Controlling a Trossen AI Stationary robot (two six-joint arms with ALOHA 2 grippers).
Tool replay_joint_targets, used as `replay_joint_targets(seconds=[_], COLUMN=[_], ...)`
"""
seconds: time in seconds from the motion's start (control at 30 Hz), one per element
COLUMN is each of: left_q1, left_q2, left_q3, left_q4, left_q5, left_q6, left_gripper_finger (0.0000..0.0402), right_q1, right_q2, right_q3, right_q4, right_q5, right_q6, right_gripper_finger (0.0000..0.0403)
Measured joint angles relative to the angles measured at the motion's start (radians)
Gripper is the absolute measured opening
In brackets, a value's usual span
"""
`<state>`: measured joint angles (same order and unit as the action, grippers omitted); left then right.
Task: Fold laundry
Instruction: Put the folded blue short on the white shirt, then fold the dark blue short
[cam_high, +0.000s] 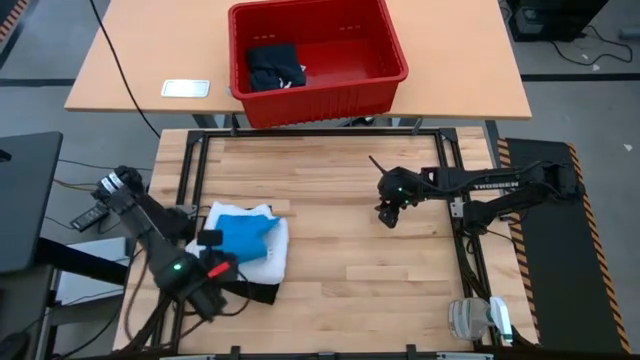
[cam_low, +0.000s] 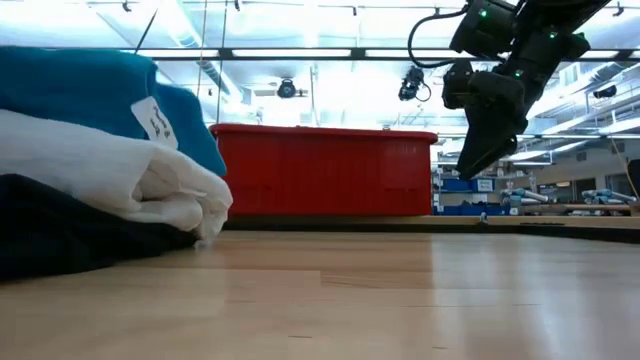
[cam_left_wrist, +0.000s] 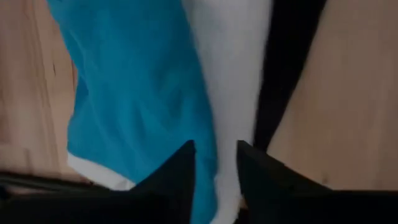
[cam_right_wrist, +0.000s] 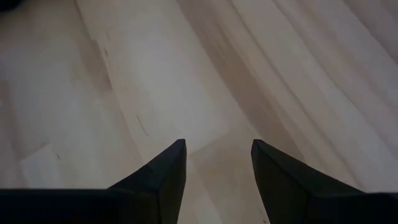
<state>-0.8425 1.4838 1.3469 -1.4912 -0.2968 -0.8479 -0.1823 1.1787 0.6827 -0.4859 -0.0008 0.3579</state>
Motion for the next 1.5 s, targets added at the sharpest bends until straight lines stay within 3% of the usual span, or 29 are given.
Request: replay_joint_targets(seconds=[0.23, 0.33, 0.4, 0.53, 0.73, 0.83, 0.97, 1.1, 1.3, 1.5], left_q1=[-0.004, 0.005, 0.028, 0.127, 0.321, 0.375, 0.383, 0.326, 0.302, 0.415], left_q2=[-0.001, -0.001, -0.003, -0.022, -0.075, -0.077, -0.075, -0.075, -0.079, -0.079], left_q3=[0.062, 0.062, 0.067, 0.102, 0.072, -0.002, -0.168, -0.271, -0.197, 0.004], left_q4=[-0.025, -0.030, -0.055, -0.074, 0.011, 0.154, 0.455, 0.675, 0.545, 0.318], left_q5=[-0.023, -0.034, -0.105, -0.223, -0.234, -0.227, -0.084, 0.041, 0.027, -0.112], left_q6=[-0.087, -0.126, -0.158, -0.214, -0.291, -0.261, -0.245, -0.392, -0.470, -0.347], left_gripper_finger=[0.0220, 0.0243, 0.0247, 0.0240, 0.0196, 0.0173, 0.0157, 0.0155, 0.0155, 0.0155], right_q1=[-0.061, -0.074, -0.077, -0.077, -0.077, -0.077, -0.077, -0.075, -0.081, -0.121], right_q2=[0.000, 0.000, 0.000, 0.000, 0.000, 0.000, 0.000, 0.000, 0.000, -0.002], right_q3=[0.000, 0.000, 0.000, 0.000, 0.000, 0.000, 0.000, 0.000, 0.000, 0.006], right_q4=[0.073, 0.101, 0.103, 0.102, 0.104, 0.104, 0.096, 0.073, 0.096, 0.305], right_q5=[-0.130, -0.175, -0.184, -0.186, -0.189, -0.188, -0.189, -0.226, -0.264, -0.359], right_q6=[-0.023, -0.022, -0.021, 0.006, 0.032, 0.031, 0.027, 0.031, -0.005, -0.014], right_gripper_finger=[0.0188, 0.0188, 0.0187, 0.0186, 0.0185, 0.0185, 0.0185, 0.0185, 0.0185, 0.0185])
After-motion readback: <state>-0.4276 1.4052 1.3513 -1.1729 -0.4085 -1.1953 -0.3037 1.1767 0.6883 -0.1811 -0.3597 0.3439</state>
